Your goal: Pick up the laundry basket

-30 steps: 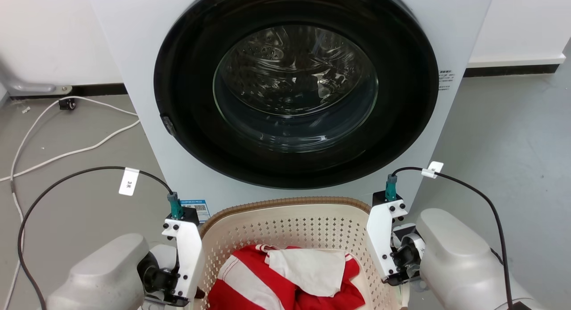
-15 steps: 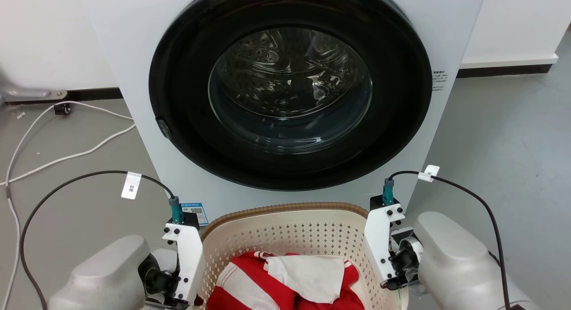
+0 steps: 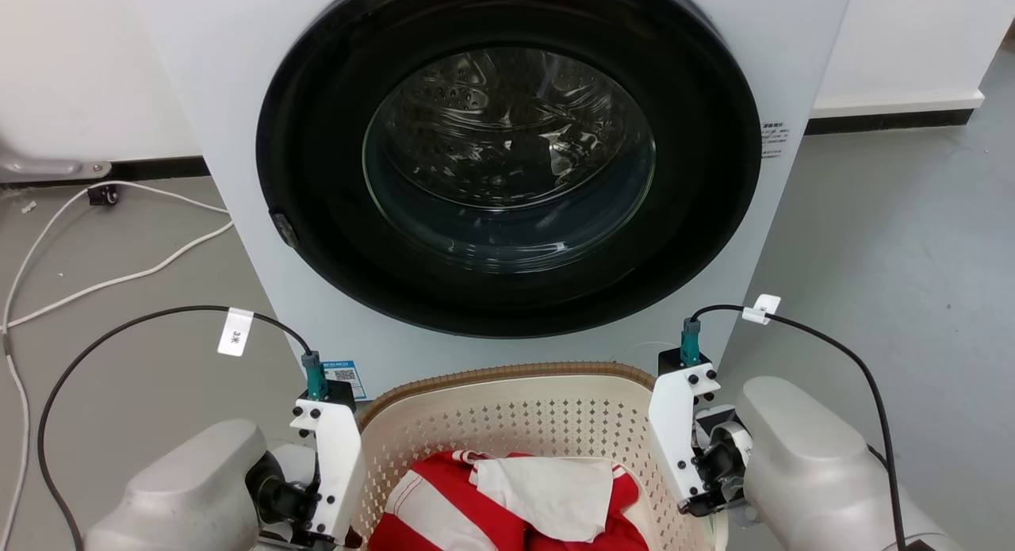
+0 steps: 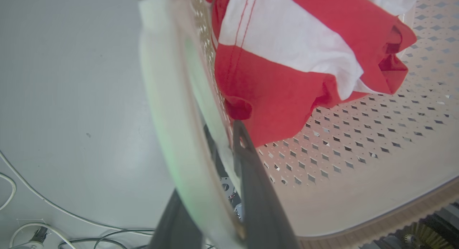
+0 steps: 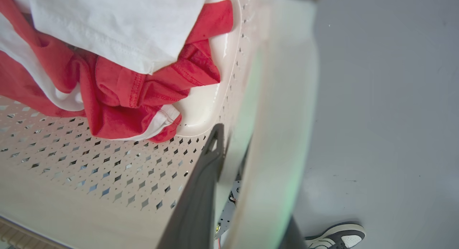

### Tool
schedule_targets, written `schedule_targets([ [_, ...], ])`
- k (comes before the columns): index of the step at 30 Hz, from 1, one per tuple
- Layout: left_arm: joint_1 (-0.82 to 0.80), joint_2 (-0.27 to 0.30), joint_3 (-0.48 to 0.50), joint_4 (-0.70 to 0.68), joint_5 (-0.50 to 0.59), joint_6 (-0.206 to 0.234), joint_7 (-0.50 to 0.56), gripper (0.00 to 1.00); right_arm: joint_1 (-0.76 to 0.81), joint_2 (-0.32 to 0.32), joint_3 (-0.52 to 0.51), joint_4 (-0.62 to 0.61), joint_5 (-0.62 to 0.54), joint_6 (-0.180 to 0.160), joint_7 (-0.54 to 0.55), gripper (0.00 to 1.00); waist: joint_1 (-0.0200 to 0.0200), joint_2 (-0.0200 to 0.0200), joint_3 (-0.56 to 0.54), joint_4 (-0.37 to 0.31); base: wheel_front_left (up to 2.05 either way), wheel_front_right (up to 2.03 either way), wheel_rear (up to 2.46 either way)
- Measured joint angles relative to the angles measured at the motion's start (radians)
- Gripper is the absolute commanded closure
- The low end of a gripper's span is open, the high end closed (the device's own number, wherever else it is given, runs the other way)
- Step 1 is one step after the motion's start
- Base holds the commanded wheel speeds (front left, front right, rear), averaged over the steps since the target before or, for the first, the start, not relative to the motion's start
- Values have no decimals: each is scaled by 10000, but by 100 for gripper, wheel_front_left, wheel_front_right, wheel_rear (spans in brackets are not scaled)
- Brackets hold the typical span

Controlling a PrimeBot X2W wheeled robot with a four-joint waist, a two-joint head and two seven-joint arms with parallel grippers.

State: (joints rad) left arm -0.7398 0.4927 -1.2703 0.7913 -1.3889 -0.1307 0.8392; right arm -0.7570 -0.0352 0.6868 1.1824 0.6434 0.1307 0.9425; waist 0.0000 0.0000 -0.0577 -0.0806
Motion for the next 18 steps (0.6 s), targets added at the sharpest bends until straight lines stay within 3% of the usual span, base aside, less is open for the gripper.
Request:
schedule_targets([
  [18, -55, -33, 4, 25, 2, 2, 113, 100, -58, -6, 113, 0, 148, -2, -2, 100, 0, 0, 74, -4, 0, 0, 0],
])
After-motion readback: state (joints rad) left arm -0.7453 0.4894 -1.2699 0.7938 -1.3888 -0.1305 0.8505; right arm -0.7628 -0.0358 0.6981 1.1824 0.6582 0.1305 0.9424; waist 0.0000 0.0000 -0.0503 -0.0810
